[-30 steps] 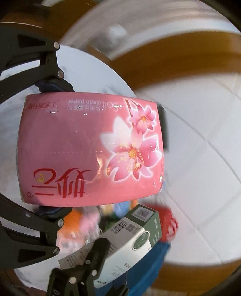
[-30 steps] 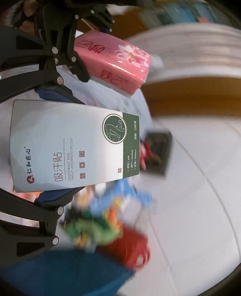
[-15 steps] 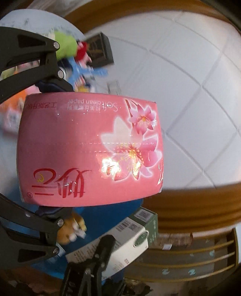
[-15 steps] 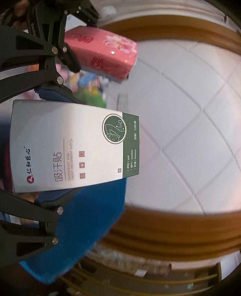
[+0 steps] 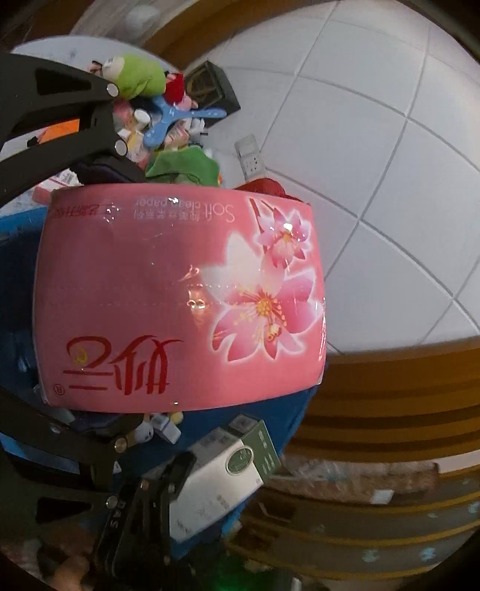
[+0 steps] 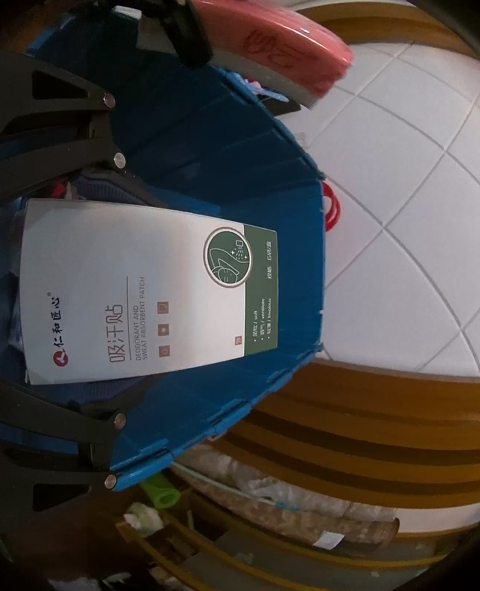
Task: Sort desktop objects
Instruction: 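Carry the pink tissue pack and white-green box over the crate, then open the left tool to drop the tissue pack while the right drops the box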
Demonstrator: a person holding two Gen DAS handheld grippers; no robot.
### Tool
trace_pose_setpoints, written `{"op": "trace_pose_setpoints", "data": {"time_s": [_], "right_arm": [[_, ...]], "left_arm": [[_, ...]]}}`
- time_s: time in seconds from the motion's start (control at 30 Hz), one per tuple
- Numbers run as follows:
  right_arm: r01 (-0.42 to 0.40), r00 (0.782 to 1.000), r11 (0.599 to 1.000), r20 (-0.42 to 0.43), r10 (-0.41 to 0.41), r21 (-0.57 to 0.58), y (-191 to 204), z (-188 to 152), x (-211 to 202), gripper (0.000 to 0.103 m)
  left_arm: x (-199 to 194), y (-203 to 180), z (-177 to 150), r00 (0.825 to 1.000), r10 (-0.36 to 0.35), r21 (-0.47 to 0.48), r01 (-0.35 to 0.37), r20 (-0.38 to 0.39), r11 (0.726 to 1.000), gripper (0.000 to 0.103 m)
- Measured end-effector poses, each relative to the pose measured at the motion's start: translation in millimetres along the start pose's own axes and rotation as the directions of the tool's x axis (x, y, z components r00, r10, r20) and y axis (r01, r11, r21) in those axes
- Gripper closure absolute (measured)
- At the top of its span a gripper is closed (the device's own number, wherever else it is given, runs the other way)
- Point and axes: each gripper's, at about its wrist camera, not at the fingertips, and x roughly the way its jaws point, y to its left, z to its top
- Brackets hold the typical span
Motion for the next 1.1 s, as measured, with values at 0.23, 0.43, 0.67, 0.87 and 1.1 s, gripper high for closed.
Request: {"op": "trace_pose_setpoints", "data": {"time_s": [0.23,0.43,0.67,0.87,1.1], "right_arm": [[0.005,1.0,1.0,-0.026,-0.006,-0.022,-25,-6,12,0.027],[0.001,0.999,1.0,-0.035,-0.002,-0.024,-35,-7,19,0.006],[-0.004,1.0,0.999,-0.023,0.003,-0.033,-46,-11,16,0.0],[-0.031,0.999,0.999,-0.025,0.031,-0.009,-38,-21,-10,0.0],[-0.066,0.998,0.997,-0.022,0.067,0.028,-15,-26,-59,0.0]], "left_arm": [[20,-38,-5,0.995,-0.055,-0.031,0.053,-0.084,0.998,0.011],[12,-52,-2,0.998,0.003,-0.023,-0.004,-0.064,1.0,0.002],[-11,-42,-8,1.0,0.02,-0.063,-0.02,-0.001,0.998,0.002],[-42,-21,-21,0.999,-0.02,-0.105,0.024,0.038,0.994,0.002],[-81,3,-42,1.0,-0.019,-0.114,0.021,0.025,0.993,0.002]]}}
